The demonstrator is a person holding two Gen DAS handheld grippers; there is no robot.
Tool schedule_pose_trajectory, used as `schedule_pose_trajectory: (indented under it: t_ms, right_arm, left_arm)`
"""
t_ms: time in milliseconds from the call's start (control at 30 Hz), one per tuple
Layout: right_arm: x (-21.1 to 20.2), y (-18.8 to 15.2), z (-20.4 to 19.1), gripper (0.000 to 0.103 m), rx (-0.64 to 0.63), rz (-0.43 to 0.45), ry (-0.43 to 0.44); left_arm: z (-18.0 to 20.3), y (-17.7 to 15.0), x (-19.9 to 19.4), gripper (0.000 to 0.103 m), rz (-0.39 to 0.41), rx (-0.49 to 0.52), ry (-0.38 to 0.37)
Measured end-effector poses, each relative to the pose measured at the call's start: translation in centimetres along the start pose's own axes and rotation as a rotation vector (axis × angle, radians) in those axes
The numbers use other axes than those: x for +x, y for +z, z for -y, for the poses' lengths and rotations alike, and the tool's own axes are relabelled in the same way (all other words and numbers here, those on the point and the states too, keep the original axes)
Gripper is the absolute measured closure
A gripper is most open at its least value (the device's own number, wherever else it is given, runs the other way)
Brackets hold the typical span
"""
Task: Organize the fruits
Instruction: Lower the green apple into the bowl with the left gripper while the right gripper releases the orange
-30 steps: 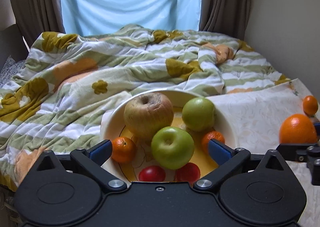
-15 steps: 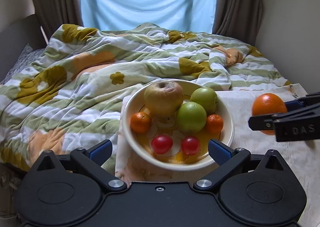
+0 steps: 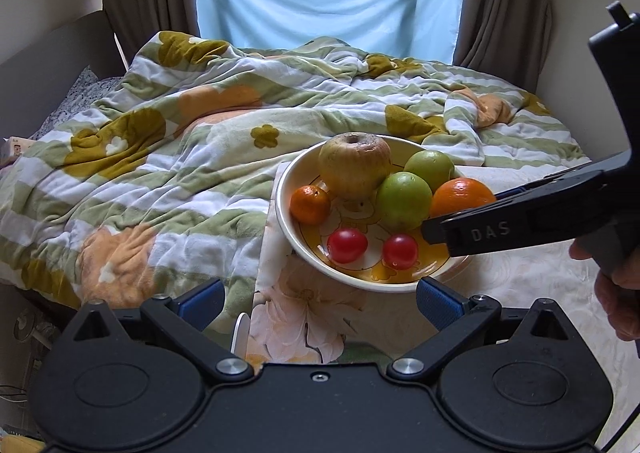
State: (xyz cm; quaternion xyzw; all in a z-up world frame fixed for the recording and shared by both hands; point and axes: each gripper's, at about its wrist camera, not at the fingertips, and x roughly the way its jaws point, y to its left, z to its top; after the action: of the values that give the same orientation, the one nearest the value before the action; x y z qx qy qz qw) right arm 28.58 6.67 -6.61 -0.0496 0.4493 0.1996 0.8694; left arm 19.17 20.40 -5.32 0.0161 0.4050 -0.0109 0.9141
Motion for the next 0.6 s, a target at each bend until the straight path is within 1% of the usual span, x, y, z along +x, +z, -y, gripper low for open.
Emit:
schedule_pose_trajectory:
  t_ms: [267, 300, 333, 367, 433, 600]
  right_arm:
    - [1.3, 0.1, -0.3, 0.028, -0.002, -0.019, 0.019]
    - [1.1, 0.1, -0.3, 0.026, -0.001, -0.007, 0.019]
    - [0.9, 0.2, -0.3, 0.023, -0.005, 0.005, 0.022]
    - [0.7, 0.2, -0.3, 0.014, -0.009, 0.014, 0.015]
    - [0.3, 0.3, -0.4, 0.001, -0.014, 0.022, -0.028]
    - [-0.8, -0.1, 0.5, 0.0, 0.025, 0.021, -0.055]
  left_arm:
    - [0.3, -0.3, 0.3, 0.0, -0.014, 0.004, 0.003]
    - [0.3, -0.3, 0.3, 0.0, -0.016, 0.005, 0.003]
    - [0.3, -0.3, 0.3, 0.0, -0.018, 0.006, 0.003]
    - [0.4, -0.4, 0.2, 0.0, -0.019, 0.008, 0.003]
    - [0.5, -0.4, 0.1, 0.0, -0.021, 0.011, 0.005]
    - [0.7, -0.1, -0.5, 0.0, -0.012, 0.014, 0.005]
